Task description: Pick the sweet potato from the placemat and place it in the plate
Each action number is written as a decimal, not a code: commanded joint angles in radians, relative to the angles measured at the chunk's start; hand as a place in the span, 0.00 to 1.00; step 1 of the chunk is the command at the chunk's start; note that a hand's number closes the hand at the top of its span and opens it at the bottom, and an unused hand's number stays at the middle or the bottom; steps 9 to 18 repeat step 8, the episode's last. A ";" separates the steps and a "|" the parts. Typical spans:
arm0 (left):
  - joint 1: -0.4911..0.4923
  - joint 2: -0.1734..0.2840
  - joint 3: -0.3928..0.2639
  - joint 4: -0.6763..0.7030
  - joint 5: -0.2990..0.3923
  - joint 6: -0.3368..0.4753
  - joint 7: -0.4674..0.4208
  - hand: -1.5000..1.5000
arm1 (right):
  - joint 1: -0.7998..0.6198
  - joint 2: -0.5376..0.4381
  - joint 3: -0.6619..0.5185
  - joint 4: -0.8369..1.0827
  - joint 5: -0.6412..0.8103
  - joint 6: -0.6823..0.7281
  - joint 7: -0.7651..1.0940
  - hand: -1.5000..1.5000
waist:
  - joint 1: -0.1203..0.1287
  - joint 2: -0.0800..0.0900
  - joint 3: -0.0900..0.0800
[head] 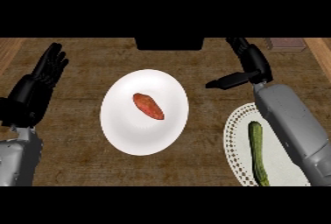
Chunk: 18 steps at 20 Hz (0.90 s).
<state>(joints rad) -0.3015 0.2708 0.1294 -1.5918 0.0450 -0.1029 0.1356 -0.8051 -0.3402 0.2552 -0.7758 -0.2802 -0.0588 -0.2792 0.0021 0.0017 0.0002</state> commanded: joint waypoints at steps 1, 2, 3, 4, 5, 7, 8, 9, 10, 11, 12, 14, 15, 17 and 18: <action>0.051 0.007 0.018 0.016 0.003 -0.030 -0.052 0.50 | 0.069 -0.060 -0.037 -0.072 0.020 0.063 0.012 0.00 | -0.003 -0.003 0.000; 0.001 -0.019 -0.019 -0.023 -0.031 0.019 0.014 0.50 | 0.054 -0.098 -0.071 0.006 0.004 0.130 -0.052 0.00 | 0.001 -0.001 0.000; 0.017 -0.002 0.007 -0.049 0.005 -0.010 0.028 0.50 | 0.066 -0.057 -0.072 0.030 0.035 0.119 -0.087 0.00 | 0.005 -0.001 0.000; 0.021 -0.018 -0.009 0.030 -0.039 -0.004 -0.057 0.50 | 0.054 -0.072 -0.083 -0.016 0.041 0.118 -0.022 0.00 | 0.000 -0.001 0.000; 0.042 0.017 0.032 0.001 0.021 -0.049 -0.054 0.50 | 0.026 -0.129 -0.102 0.082 0.036 0.187 -0.105 0.00 | 0.009 0.002 0.000; 0.027 -0.024 -0.013 0.006 -0.028 -0.011 -0.046 0.50 | 0.051 -0.084 -0.102 0.111 0.096 0.116 -0.180 0.00 | 0.006 0.001 0.000; 0.072 -0.050 -0.027 -0.087 -0.031 0.021 -0.001 0.50 | 0.058 -0.126 -0.115 0.038 0.083 0.123 -0.115 0.00 | 0.004 -0.002 0.000; 0.072 -0.050 -0.027 -0.087 -0.031 0.021 -0.001 0.50 | 0.058 -0.126 -0.115 0.038 0.083 0.123 -0.115 0.00 | 0.004 -0.002 0.000; 0.072 -0.050 -0.027 -0.087 -0.031 0.021 -0.001 0.50 | 0.058 -0.126 -0.115 0.038 0.083 0.123 -0.115 0.00 | 0.004 -0.002 0.000; 0.072 -0.050 -0.027 -0.087 -0.031 0.021 -0.001 0.50 | 0.058 -0.126 -0.115 0.038 0.083 0.123 -0.115 0.00 | 0.004 -0.002 0.000; 0.072 -0.050 -0.027 -0.087 -0.031 0.021 -0.001 0.50 | 0.058 -0.126 -0.115 0.038 0.083 0.123 -0.115 0.00 | 0.004 -0.002 0.000; 0.072 -0.050 -0.027 -0.087 -0.031 0.021 -0.001 0.50 | 0.058 -0.126 -0.115 0.038 0.083 0.123 -0.115 0.00 | 0.004 -0.002 0.000; 0.072 -0.050 -0.027 -0.087 -0.031 0.021 -0.001 0.50 | 0.058 -0.126 -0.115 0.038 0.083 0.123 -0.115 0.00 | 0.004 -0.002 0.000; 0.072 -0.050 -0.027 -0.087 -0.031 0.021 -0.001 0.50 | 0.058 -0.126 -0.115 0.038 0.083 0.123 -0.115 0.00 | 0.004 -0.002 0.000; 0.072 -0.050 -0.027 -0.087 -0.031 0.021 -0.001 0.50 | 0.058 -0.126 -0.115 0.038 0.083 0.123 -0.115 0.00 | 0.004 -0.002 0.000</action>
